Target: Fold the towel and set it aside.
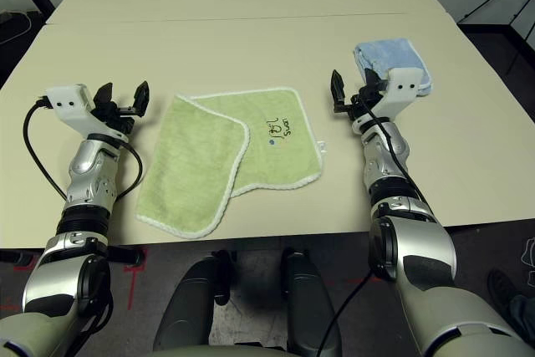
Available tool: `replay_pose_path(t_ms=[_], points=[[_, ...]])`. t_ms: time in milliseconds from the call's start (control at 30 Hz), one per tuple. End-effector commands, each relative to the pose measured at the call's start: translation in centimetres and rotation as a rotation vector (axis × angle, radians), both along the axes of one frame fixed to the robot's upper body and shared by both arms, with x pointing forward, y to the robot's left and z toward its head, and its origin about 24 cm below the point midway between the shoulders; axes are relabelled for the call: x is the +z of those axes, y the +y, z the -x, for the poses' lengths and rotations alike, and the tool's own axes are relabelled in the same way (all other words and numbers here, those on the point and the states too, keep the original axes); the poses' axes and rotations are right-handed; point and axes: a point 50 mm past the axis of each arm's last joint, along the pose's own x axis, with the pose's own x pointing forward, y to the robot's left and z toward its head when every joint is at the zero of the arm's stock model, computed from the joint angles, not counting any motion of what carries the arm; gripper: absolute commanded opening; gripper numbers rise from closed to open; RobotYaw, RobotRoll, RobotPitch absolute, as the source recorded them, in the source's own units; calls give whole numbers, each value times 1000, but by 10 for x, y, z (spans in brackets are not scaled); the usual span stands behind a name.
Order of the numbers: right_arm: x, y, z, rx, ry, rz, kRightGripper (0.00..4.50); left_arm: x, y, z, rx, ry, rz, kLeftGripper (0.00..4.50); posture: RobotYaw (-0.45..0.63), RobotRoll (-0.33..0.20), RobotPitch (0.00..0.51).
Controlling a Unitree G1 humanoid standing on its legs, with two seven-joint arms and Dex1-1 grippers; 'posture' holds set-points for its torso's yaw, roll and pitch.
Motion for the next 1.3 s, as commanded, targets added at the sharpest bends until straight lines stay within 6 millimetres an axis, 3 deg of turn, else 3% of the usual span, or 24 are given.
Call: replay_pose_path(t_ms=[33,800,1067,1300], points=[[0,-3,1,-23,-5,-12,4477,-5,2,0,16,32,14,4500,-72,0,182],[3,-2,0,34,8,38,4477,6,9,1,-34,47,-30,4500,-31,0,165],[5,-2,0,74,12,53,4477,41,8,8,-389,11,-85,4500,-20,0,163],[6,0,0,151,11,106,4477,37,1,22,-707,198,-232,4500,-12,0,170]])
